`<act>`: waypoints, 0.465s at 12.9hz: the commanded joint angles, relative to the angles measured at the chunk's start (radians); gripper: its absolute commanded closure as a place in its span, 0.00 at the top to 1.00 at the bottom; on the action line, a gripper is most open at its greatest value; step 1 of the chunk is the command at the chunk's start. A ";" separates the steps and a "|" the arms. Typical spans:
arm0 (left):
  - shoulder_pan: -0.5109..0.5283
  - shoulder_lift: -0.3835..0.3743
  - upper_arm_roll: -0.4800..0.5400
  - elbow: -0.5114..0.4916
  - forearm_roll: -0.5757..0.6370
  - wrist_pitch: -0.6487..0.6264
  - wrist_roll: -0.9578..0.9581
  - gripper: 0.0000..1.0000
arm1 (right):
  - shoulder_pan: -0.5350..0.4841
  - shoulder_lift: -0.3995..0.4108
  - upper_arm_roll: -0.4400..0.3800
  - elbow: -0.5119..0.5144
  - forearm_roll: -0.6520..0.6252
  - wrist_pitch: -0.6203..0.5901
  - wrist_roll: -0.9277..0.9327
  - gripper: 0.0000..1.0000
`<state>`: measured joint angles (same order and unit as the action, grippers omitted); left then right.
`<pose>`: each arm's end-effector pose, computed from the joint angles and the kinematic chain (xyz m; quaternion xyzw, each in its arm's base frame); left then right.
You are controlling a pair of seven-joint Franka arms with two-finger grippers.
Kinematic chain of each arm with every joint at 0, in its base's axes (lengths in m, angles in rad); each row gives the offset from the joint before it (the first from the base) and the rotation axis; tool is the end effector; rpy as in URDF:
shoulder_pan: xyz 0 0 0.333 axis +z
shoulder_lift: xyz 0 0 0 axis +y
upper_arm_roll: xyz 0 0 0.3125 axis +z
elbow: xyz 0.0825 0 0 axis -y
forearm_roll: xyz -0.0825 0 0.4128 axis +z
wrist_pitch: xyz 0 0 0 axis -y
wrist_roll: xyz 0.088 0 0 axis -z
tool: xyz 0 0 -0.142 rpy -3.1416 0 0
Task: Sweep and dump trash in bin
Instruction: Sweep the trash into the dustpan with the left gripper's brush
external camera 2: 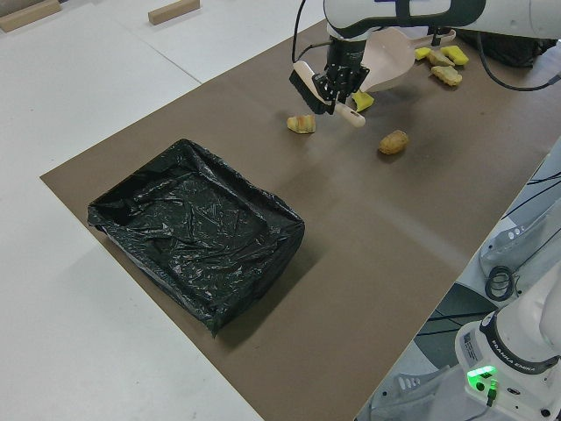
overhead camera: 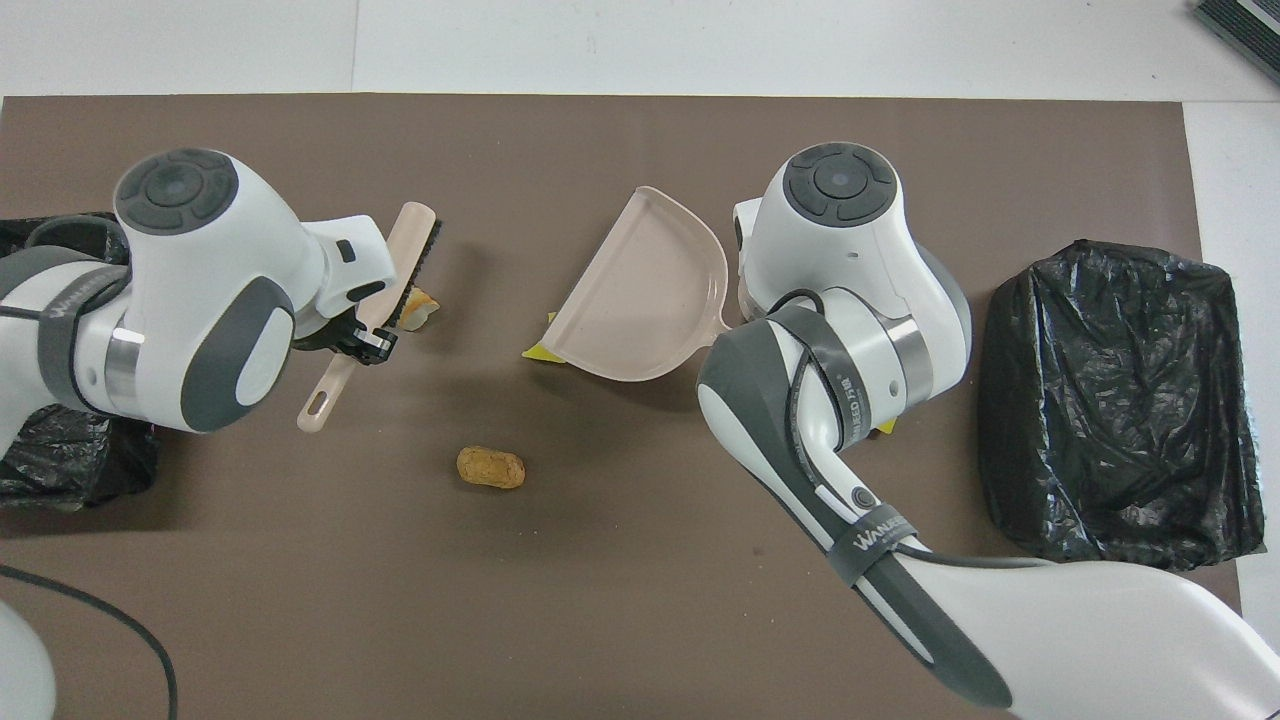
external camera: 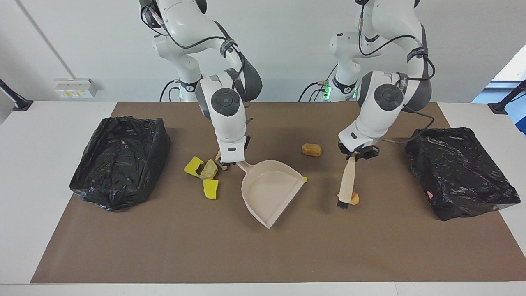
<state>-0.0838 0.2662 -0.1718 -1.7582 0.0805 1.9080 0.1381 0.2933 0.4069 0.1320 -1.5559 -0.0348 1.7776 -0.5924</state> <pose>0.6225 -0.1489 0.3571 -0.9763 0.2087 0.0550 0.0178 0.6179 0.2663 0.3520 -0.8686 -0.4870 0.0895 0.0173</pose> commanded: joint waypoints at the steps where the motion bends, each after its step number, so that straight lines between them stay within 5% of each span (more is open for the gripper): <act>1: 0.001 0.114 0.078 0.124 0.012 0.014 0.124 0.00 | -0.031 -0.049 0.008 -0.071 -0.027 -0.001 -0.202 0.00; 6: 0.015 0.090 0.126 0.042 0.002 0.048 0.221 0.00 | -0.020 -0.079 0.009 -0.162 -0.066 0.016 -0.291 0.00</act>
<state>-0.0601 0.3828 -0.0468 -1.6760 0.0805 1.9660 0.3520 0.2642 0.3709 0.1330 -1.6575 -0.0731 1.7729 -0.8629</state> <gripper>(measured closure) 0.744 0.683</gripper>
